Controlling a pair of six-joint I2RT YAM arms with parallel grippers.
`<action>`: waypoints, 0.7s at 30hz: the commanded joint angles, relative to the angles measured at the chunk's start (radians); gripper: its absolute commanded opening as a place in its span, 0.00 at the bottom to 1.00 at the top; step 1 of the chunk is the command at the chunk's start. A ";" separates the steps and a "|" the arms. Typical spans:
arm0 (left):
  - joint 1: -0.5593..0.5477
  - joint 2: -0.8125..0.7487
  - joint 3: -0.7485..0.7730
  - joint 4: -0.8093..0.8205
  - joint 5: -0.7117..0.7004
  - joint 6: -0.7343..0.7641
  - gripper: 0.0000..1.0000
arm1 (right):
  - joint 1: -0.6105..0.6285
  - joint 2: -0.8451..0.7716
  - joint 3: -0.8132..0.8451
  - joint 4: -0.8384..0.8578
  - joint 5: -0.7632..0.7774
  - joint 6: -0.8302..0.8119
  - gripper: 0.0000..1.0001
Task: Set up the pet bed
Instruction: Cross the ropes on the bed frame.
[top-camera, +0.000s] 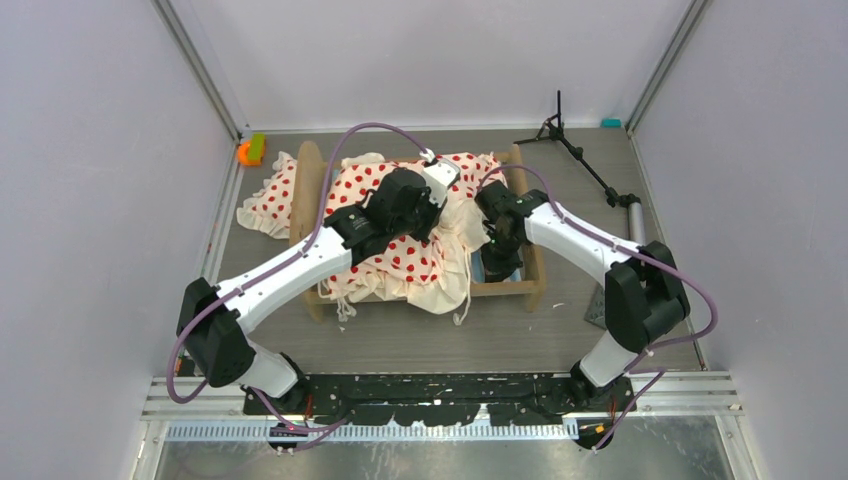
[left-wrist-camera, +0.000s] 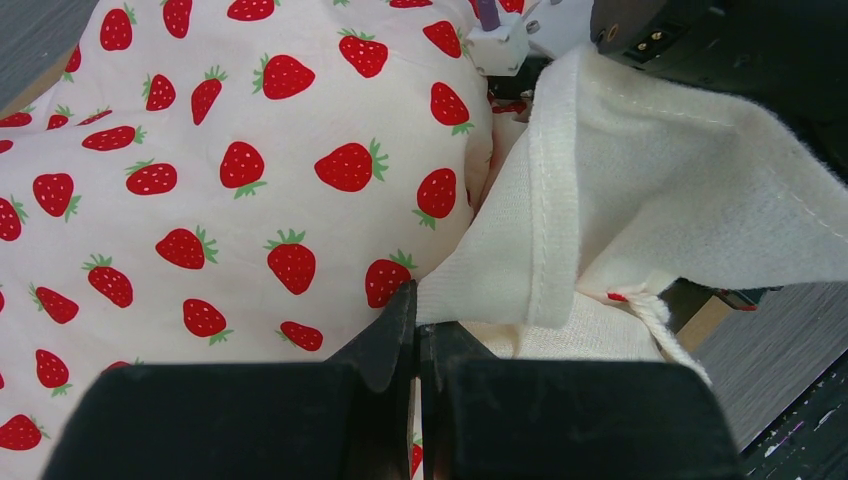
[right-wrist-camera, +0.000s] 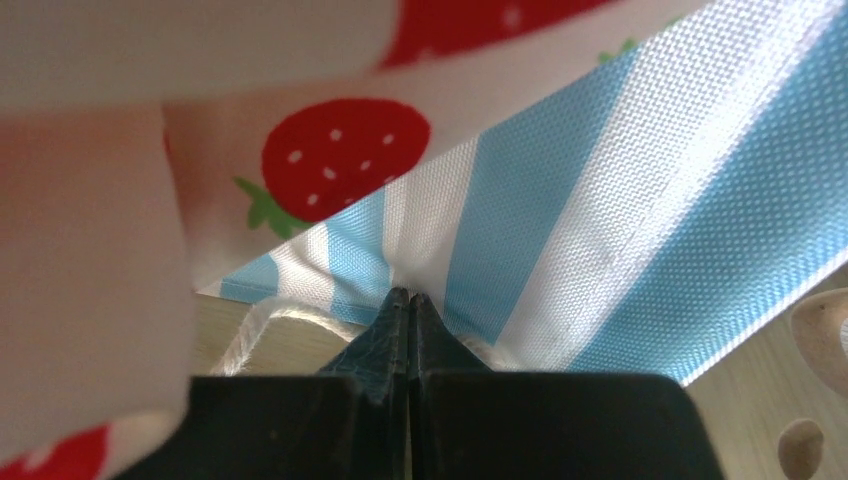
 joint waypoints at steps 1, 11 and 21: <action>0.005 -0.029 0.001 0.036 -0.008 0.011 0.00 | 0.014 0.130 -0.065 0.018 0.135 0.003 0.00; 0.005 0.004 -0.001 0.032 -0.003 0.005 0.00 | 0.017 0.221 -0.048 0.018 0.188 0.012 0.00; 0.005 0.039 -0.086 0.100 -0.014 -0.040 0.00 | 0.016 0.230 0.049 -0.097 -0.064 -0.062 0.00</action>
